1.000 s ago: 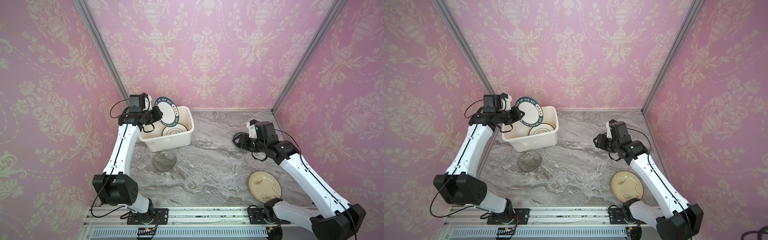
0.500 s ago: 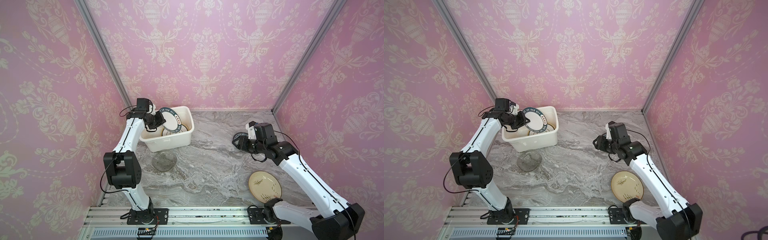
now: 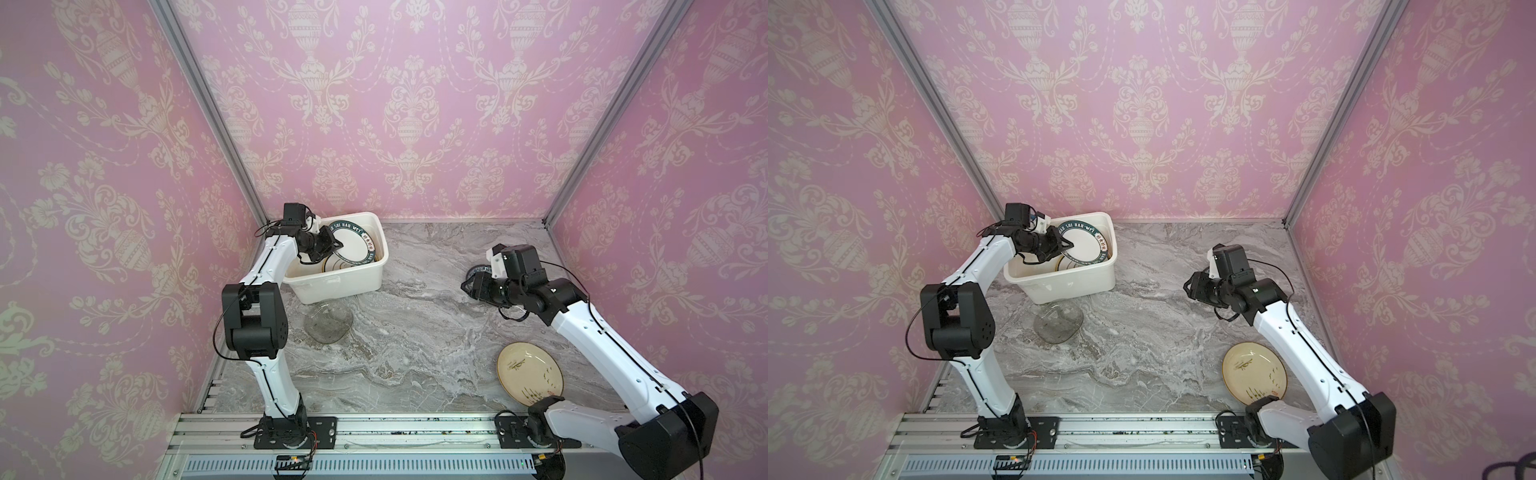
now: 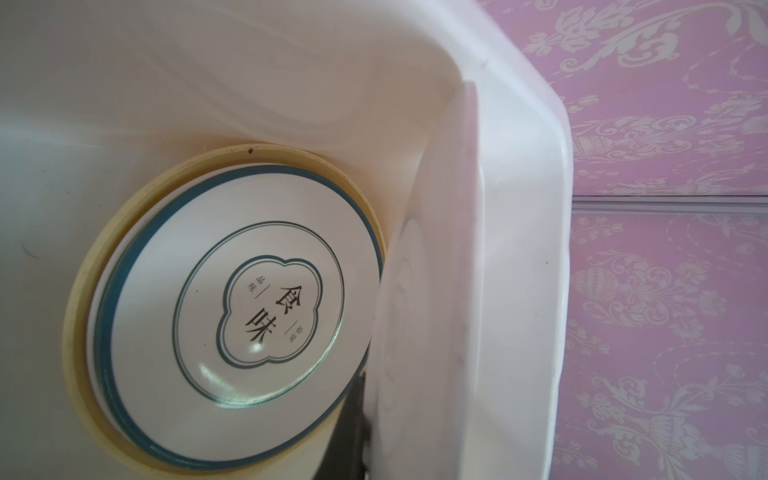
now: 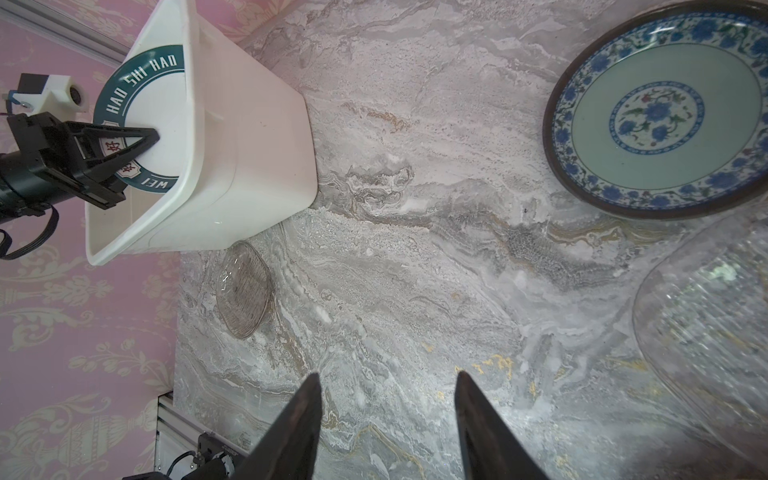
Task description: Place the plates into the plastic bin on the countertop
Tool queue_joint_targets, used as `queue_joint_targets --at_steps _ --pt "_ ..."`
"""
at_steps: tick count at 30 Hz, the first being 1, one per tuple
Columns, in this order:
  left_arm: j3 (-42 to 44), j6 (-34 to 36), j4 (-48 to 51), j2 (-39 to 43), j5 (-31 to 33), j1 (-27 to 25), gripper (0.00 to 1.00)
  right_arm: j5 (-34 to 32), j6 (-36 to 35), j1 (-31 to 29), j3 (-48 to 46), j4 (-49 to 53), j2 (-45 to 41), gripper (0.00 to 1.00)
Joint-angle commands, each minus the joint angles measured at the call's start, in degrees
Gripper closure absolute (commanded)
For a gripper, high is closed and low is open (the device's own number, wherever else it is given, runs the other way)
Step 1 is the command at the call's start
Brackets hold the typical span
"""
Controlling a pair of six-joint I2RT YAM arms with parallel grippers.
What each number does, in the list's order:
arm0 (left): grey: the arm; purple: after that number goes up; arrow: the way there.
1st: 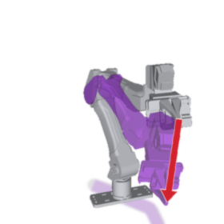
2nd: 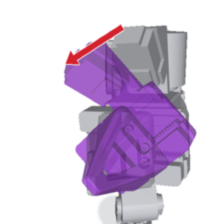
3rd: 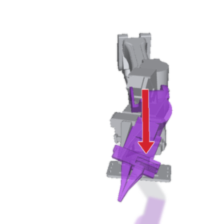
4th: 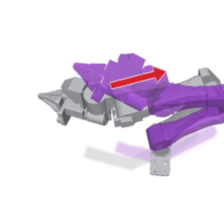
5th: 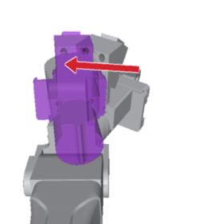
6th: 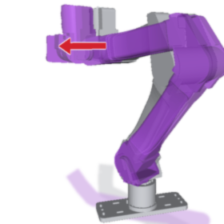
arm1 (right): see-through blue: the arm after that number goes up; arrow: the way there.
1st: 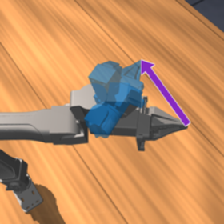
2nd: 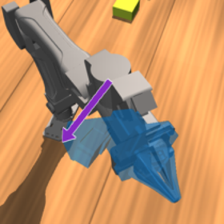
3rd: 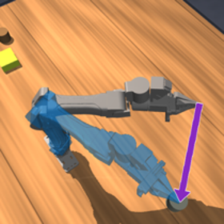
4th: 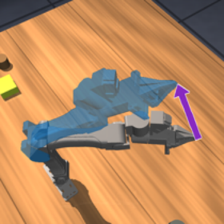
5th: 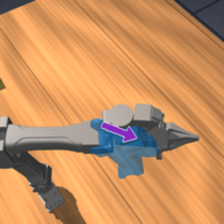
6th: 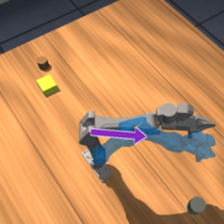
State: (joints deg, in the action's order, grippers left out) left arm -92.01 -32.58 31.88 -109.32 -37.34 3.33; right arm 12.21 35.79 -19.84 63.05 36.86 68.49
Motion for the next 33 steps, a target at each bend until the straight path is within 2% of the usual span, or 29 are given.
queue_joint_targets --at_steps 1,14,33 --pt "0.8 -2.3 -4.2 -1.0 -3.4 0.5 0.99 0.6 -0.1 0.3 2.3 1.1 0.7 0.48" --pt "4.7 -3.5 -7.7 -2.3 -3.7 -0.2 0.97 -0.2 0.5 0.2 1.7 1.5 0.6 0.49" --pt "5.2 -2.4 -6.8 -5.7 -2.0 -1.2 0.84 -0.5 0.9 0.2 1.7 1.8 0.9 0.49"
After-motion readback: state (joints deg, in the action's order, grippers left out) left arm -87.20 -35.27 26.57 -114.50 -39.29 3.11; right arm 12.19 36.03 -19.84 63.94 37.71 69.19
